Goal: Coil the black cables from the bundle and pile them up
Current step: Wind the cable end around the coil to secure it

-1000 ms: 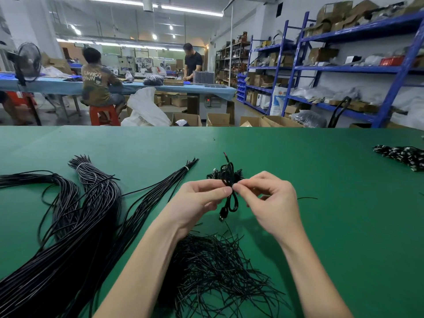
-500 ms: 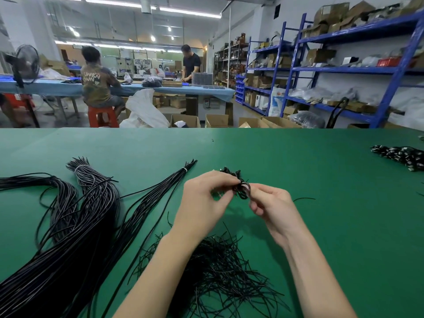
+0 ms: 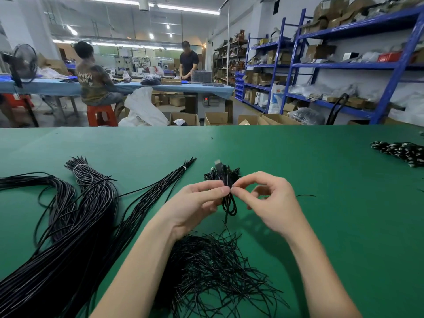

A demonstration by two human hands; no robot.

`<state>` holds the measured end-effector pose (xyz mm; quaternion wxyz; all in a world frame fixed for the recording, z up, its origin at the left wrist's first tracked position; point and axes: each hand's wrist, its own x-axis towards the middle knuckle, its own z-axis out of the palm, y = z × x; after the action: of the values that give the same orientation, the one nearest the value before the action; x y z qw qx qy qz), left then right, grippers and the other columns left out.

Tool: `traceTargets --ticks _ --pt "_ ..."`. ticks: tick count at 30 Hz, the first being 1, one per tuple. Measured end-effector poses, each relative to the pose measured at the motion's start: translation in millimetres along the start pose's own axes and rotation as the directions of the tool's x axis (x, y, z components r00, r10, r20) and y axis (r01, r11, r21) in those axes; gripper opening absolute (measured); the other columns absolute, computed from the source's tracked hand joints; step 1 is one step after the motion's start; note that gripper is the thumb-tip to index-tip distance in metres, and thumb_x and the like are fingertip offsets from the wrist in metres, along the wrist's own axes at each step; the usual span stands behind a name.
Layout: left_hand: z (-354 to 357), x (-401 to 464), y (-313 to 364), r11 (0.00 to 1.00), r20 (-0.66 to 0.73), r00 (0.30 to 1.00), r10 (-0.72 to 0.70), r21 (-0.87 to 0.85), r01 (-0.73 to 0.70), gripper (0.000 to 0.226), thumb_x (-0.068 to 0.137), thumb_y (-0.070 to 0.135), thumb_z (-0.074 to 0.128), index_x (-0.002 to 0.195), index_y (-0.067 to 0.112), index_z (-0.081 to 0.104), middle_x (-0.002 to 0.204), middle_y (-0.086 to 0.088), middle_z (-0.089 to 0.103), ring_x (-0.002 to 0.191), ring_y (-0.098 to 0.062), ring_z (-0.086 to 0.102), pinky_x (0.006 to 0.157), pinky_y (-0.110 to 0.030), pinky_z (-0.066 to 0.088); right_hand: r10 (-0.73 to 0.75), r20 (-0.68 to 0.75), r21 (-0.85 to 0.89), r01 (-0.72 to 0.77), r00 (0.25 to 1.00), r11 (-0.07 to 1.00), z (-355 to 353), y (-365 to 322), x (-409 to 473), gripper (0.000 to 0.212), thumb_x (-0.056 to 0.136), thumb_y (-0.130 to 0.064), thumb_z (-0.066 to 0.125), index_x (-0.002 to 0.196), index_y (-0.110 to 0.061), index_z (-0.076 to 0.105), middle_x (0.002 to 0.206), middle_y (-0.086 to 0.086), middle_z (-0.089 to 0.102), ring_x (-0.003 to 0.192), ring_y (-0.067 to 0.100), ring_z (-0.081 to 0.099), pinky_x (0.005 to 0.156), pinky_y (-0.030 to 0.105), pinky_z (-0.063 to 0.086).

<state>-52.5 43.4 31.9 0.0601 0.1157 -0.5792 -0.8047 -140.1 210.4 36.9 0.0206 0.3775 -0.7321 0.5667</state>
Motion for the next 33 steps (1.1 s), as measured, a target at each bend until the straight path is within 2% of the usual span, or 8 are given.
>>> traceTargets --ticks 6,12,19,24,27,29,31,33 --pt "-4.6 -4.7 7.0 0.997 0.047 0.996 0.082 0.011 -0.083 0.041 0.077 0.012 0.074 0.117 0.003 0.072 0.117 -0.010 0.073 0.095 -0.011 0.064 0.097 -0.023 0.048 -0.127 -0.041 -0.024 0.126 0.991 0.992 3.8 -7.6 0.0 0.013 0.083 -0.021 0.084 0.081 -0.032 0.077 0.087 -0.014 0.073 0.058 0.009 0.058 0.052 0.012 0.039" --pt "-3.2 -7.4 12.5 0.961 0.032 0.964 0.264 0.084 -0.265 0.034 0.073 0.013 0.077 0.106 0.004 0.073 0.109 -0.011 0.076 0.098 -0.012 0.071 0.084 -0.018 0.053 -0.214 -0.127 -0.055 0.209 0.968 0.976 10.1 -13.4 -0.5 0.017 0.084 -0.018 0.081 0.074 -0.031 0.076 0.079 -0.013 0.072 0.055 0.011 0.058 0.047 0.014 0.035" --pt "-9.1 -10.2 15.7 0.964 0.088 0.969 0.229 0.117 -0.239 0.018 0.074 0.015 0.079 0.092 0.014 0.079 0.092 -0.002 0.075 0.086 -0.010 0.069 0.080 -0.017 0.052 -0.262 -0.131 -0.106 0.249 0.956 0.963 8.9 -17.9 0.5 0.013 0.082 -0.020 0.084 0.078 -0.032 0.079 0.084 -0.016 0.073 0.063 0.015 0.064 0.048 0.013 0.038" --pt "-8.6 -9.3 13.1 0.840 0.041 0.905 0.424 0.356 -0.410 0.016 0.075 0.013 0.084 0.089 0.018 0.079 0.091 -0.002 0.078 0.088 -0.014 0.071 0.081 -0.019 0.053 0.062 -0.113 0.141 -0.045 0.992 0.989 14.9 -12.6 3.1 0.013 0.080 -0.013 0.084 0.071 -0.023 0.081 0.062 -0.011 0.070 0.055 0.003 0.057 0.052 0.014 0.043" --pt "-5.7 -8.5 11.7 0.553 0.127 0.768 0.628 0.622 -0.555 0.018 0.082 0.005 0.080 0.090 0.022 0.078 0.089 0.004 0.077 0.086 -0.011 0.072 0.085 -0.023 0.056 0.493 0.154 0.662 -0.460 0.856 0.592 25.5 -8.0 3.9 0.007 0.069 -0.007 0.081 0.075 -0.008 0.078 0.062 0.000 0.063 0.048 0.004 0.046 0.040 0.012 0.035" --pt "-5.5 -6.5 11.0 0.335 0.197 0.683 0.704 0.756 -0.563 0.017 0.082 0.004 0.079 0.092 0.016 0.077 0.088 0.007 0.074 0.084 -0.007 0.068 0.084 -0.021 0.054 0.557 0.307 0.806 -0.522 0.771 0.278 35.4 -6.2 0.7 0.002 0.073 -0.005 0.074 0.076 -0.004 0.076 0.064 0.002 0.062 0.046 0.002 0.045 0.036 0.011 0.033" --pt "-10.5 -4.0 9.8 0.377 0.141 0.720 0.680 0.775 -0.507 0.014 0.084 0.009 0.078 0.096 0.015 0.077 0.089 0.007 0.074 0.085 -0.007 0.068 0.083 -0.023 0.054 0.538 0.254 0.759 -0.510 0.804 0.404 41.6 -5.0 -1.9 0.012 0.086 -0.008 0.073 0.076 -0.009 0.078 0.069 0.000 0.067 0.047 0.003 0.049 0.040 0.012 0.038" --pt "-14.8 -5.1 8.6 0.629 0.008 0.834 0.552 0.652 -0.423 0.015 0.087 0.017 0.077 0.102 0.018 0.077 0.095 0.004 0.077 0.092 -0.011 0.071 0.086 -0.027 0.056 0.416 0.059 0.490 -0.389 0.908 0.780 37.5 -8.8 -2.1 0.005 0.089 -0.020 0.076 0.089 -0.016 0.080 0.080 -0.004 0.076 0.054 0.006 0.058 0.047 0.016 0.044"
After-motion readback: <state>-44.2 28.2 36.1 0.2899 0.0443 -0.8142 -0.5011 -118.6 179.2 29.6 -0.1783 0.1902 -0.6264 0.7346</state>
